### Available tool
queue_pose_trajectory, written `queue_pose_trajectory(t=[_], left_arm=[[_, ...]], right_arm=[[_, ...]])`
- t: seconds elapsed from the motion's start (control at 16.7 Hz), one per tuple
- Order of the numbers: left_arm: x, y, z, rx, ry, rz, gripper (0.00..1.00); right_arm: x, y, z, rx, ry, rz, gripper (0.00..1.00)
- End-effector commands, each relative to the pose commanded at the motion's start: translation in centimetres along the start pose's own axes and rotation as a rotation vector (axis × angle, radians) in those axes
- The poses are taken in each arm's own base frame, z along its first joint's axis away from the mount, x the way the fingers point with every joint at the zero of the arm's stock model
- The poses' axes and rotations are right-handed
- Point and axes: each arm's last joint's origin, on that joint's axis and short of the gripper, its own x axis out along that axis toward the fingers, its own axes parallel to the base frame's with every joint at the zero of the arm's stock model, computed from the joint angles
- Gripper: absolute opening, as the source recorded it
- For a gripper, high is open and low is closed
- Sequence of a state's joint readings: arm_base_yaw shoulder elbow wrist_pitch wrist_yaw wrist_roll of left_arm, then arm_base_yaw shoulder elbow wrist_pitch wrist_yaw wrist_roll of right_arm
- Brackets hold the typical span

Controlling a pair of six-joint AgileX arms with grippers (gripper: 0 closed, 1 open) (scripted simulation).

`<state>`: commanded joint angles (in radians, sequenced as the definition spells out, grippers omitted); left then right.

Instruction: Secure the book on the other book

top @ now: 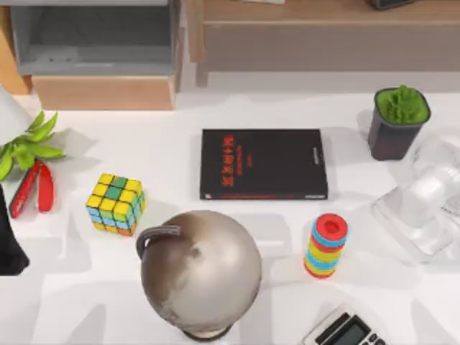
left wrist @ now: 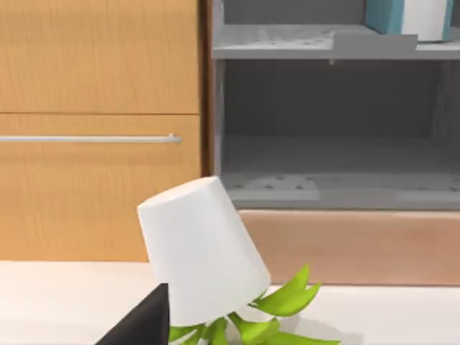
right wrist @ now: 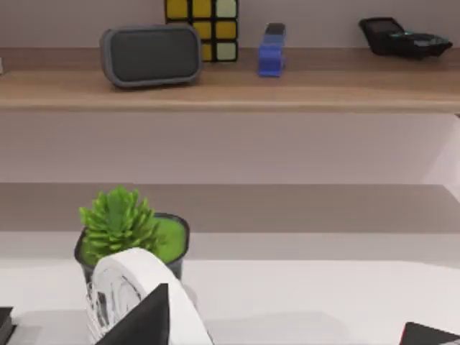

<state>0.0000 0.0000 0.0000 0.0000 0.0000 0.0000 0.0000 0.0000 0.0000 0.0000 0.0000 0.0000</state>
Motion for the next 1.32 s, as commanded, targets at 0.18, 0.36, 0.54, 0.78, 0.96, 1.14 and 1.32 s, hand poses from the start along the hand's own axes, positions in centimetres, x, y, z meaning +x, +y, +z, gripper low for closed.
queue_pose_trajectory(t=[0.18, 0.36, 0.54, 0.78, 0.96, 1.14, 1.32], left_arm=[[0.0, 0.0, 0.2, 0.0, 0.002, -0.002, 1.0], [0.3, -0.2, 2.2, -0.001, -0.004, -0.009, 1.0], [1.5, -0.5, 5.8, -0.004, -0.011, -0.012, 1.0], [6.7, -1.5, 11.0, -0.005, 0.014, -0.012, 1.0], [13.6, -3.2, 12.9, -0.001, 0.056, -0.014, 1.0], [21.0, -5.6, 12.3, 0.005, 0.085, -0.013, 1.0], [26.7, -8.0, 10.8, 0.002, 0.073, -0.014, 1.0]], right_arm=[[0.0, 0.0, 0.0, 0.0, 0.0, 0.0, 1.0], [0.0, 0.0, 0.0, 0.0, 0.0, 0.0, 1.0], [0.0, 0.0, 0.0, 0.0, 0.0, 0.0, 1.0], [0.0, 0.0, 0.0, 0.0, 0.0, 0.0, 1.0], [0.0, 0.0, 0.0, 0.0, 0.0, 0.0, 1.0], [0.0, 0.0, 0.0, 0.0, 0.0, 0.0, 1.0], [0.0, 0.0, 0.0, 0.0, 0.0, 0.0, 1.0]])
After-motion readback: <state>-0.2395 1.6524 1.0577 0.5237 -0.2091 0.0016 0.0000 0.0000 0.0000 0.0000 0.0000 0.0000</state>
